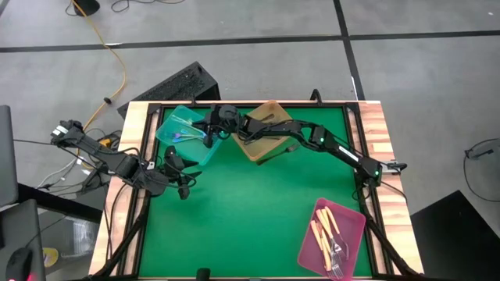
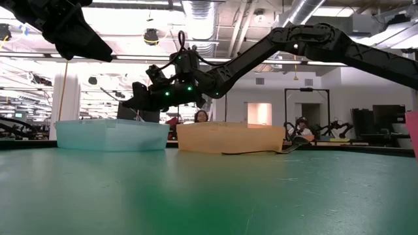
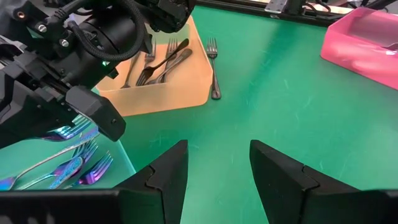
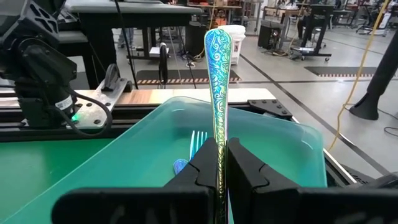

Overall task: Sort silverware by color (type)
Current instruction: Put the blue fork into the blue bin, then put the black fork into the yellow bin

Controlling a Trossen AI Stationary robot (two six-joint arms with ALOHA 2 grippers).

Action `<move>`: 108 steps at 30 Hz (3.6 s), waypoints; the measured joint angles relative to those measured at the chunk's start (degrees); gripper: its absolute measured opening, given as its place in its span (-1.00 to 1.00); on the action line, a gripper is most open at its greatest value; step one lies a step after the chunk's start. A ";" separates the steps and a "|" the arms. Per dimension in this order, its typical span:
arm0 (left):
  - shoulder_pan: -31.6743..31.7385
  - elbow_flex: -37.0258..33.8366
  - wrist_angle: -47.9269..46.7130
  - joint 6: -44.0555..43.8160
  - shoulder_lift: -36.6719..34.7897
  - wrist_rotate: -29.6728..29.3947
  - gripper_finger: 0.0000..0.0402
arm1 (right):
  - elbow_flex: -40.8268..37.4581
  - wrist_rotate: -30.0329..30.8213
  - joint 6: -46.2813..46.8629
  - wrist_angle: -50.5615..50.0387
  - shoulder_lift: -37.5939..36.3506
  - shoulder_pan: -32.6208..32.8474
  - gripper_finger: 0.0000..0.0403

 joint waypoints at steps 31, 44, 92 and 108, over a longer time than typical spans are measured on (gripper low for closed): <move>-0.02 0.00 0.00 0.73 0.00 -2.31 -0.22 | 0.01 -1.15 0.04 -0.30 0.05 -0.36 -0.82; 0.00 0.00 -0.15 2.48 0.02 -2.99 -0.22 | 0.11 -0.32 6.54 8.19 3.65 -1.25 -0.82; 0.00 0.00 0.02 1.12 0.02 -3.04 -0.22 | 0.15 5.65 10.62 7.93 3.50 -0.62 -0.39; 0.00 0.00 0.07 1.20 0.00 -2.50 -0.22 | 8.59 0.81 12.79 1.78 3.30 -1.06 -0.39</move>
